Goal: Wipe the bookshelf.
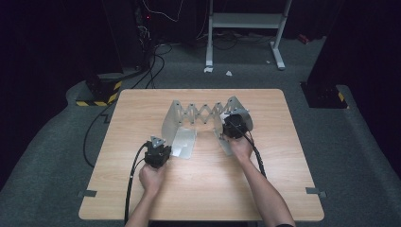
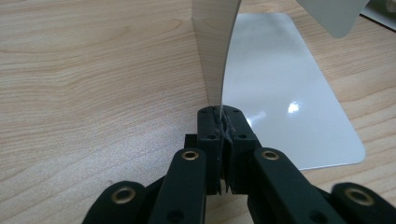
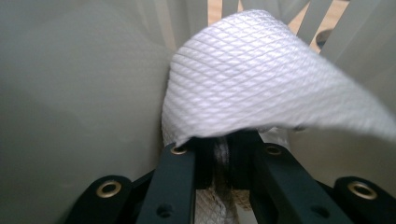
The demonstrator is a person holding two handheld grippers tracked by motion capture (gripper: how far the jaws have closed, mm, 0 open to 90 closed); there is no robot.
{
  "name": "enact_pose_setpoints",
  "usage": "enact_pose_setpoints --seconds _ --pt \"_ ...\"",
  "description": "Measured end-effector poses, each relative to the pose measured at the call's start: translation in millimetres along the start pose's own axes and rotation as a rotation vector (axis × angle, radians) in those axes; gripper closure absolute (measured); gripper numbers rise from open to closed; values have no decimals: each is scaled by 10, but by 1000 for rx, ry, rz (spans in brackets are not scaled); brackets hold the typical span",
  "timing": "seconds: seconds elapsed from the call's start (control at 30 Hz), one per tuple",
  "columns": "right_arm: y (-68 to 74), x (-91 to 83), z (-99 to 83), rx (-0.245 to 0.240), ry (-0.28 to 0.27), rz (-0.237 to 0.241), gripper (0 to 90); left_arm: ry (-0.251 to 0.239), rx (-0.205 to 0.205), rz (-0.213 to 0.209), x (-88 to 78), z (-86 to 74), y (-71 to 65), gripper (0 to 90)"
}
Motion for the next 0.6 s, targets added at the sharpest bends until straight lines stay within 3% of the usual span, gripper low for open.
enact_pose_setpoints --seconds 0.23,0.37,0.6 --pt "-17 109 -104 -9 49 -12 827 1 4 3 -1 -1 -1 862" --pt "-79 228 -303 -4 98 -29 826 2 9 10 -1 -2 -2 858" --pt "-77 221 -321 -5 93 -26 826 3 13 15 1 -1 -3 830"
Point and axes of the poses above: each handheld gripper's, and its own axes: x roughly forward along the jaws, z roughly out of its top, y roughly to its left, the point moved 10 cm from there along x, roughly forward along the jaws, and after that the axes turned 5 degrees about -z, right-handed, at the moved point
